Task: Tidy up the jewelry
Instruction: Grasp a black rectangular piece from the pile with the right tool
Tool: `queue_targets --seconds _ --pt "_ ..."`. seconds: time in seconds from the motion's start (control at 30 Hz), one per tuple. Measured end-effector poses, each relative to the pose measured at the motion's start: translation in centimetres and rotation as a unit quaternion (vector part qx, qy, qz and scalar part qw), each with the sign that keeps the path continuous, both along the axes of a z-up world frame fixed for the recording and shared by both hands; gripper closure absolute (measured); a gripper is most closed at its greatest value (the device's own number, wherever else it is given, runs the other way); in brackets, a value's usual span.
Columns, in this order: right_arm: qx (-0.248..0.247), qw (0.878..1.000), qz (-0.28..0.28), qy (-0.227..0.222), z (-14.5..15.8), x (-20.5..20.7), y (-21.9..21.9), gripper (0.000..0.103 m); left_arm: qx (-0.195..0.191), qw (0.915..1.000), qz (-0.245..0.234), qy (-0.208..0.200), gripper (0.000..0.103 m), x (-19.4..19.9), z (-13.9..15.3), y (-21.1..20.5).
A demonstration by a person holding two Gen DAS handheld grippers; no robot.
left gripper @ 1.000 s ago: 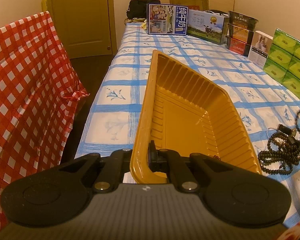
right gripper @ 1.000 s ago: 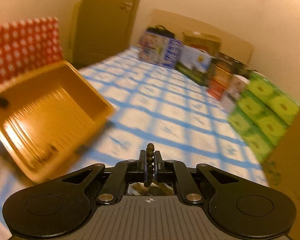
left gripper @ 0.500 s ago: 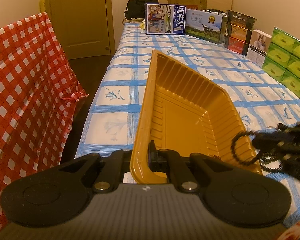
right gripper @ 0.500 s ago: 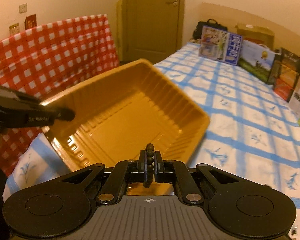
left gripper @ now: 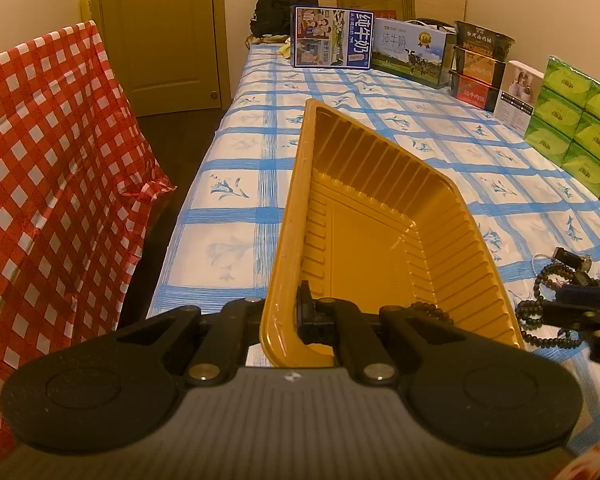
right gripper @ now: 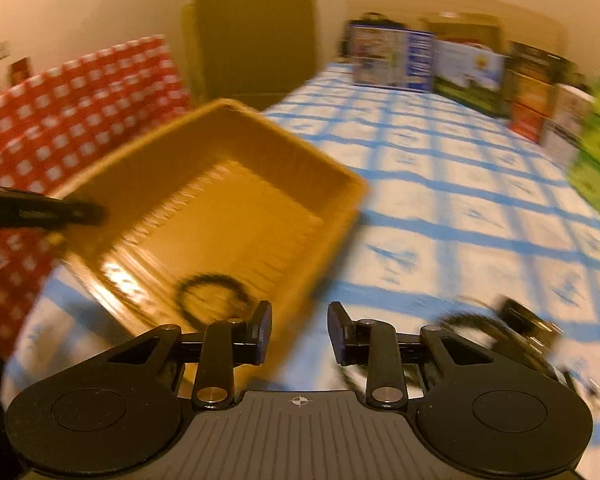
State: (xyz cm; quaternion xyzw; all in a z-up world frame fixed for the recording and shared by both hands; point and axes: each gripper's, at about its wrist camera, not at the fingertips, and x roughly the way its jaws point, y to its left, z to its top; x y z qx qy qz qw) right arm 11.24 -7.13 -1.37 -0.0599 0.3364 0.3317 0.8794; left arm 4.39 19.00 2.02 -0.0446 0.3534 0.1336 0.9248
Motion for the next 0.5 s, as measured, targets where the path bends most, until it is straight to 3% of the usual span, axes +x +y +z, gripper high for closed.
queue_targets --seconds 0.3,0.5 --pt "-0.042 0.987 -0.152 0.011 -2.3 0.9 -9.5 0.072 0.0 1.0 0.0 0.001 0.099 0.0 -0.1 -0.1" --pt "-0.097 0.978 -0.186 -0.004 -3.3 2.3 -13.8 0.072 0.0 1.0 0.001 0.001 0.099 0.1 -0.1 -0.1"
